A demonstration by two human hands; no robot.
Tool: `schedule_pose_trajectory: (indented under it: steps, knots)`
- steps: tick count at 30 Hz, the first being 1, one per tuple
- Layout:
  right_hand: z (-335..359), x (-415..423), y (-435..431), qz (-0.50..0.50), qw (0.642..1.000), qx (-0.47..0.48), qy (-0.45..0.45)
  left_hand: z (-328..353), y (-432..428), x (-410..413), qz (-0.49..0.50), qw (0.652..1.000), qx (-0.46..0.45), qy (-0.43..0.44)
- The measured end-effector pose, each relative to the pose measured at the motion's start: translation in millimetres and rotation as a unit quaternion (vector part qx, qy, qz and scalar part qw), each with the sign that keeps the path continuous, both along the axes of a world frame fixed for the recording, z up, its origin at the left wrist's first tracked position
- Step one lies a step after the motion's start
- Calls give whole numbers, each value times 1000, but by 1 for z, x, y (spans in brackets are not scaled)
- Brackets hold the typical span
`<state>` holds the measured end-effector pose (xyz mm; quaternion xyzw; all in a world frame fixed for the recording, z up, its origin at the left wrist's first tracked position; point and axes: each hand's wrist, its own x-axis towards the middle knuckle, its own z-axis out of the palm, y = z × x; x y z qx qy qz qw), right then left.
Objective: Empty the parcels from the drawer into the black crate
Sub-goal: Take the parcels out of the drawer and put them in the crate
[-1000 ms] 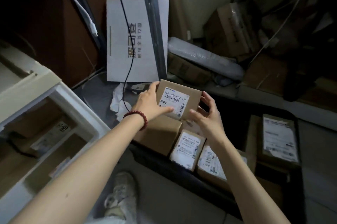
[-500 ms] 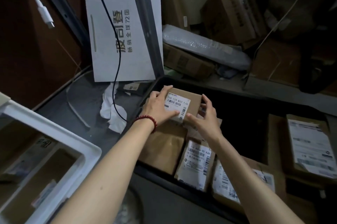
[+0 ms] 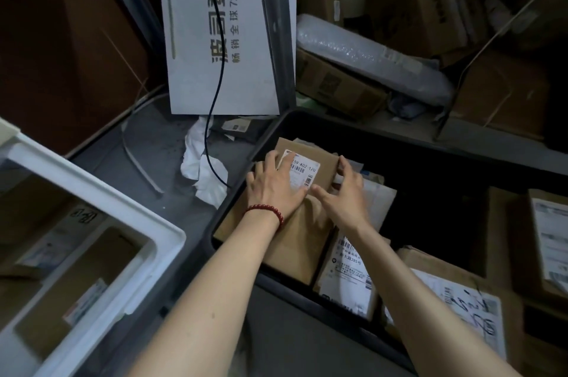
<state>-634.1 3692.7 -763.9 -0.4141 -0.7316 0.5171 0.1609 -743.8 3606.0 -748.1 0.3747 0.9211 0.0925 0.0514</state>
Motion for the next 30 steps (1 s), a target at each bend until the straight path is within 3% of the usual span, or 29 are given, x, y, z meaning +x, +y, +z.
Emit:
schedule_pose_trajectory:
  steps: [5, 9, 14, 18, 30]
  knots:
    - [6, -7, -1, 60, 998, -17, 6, -2, -3, -2, 12, 997, -61, 53]
    - [10, -2, 2, 87, 996, -23, -18, 4, -10, -5, -14, 996, -84, 31]
    - [17, 14, -4, 120, 975, 142, -121, 13, -34, 5, 7, 998, -43, 51]
    - [37, 28, -11, 112, 957, 231, -131, 18, -67, 26, 25, 997, -10, 71]
    - [109, 35, -105, 216, 924, 305, -80, 117, -171, 49, 105, 988, -61, 98]
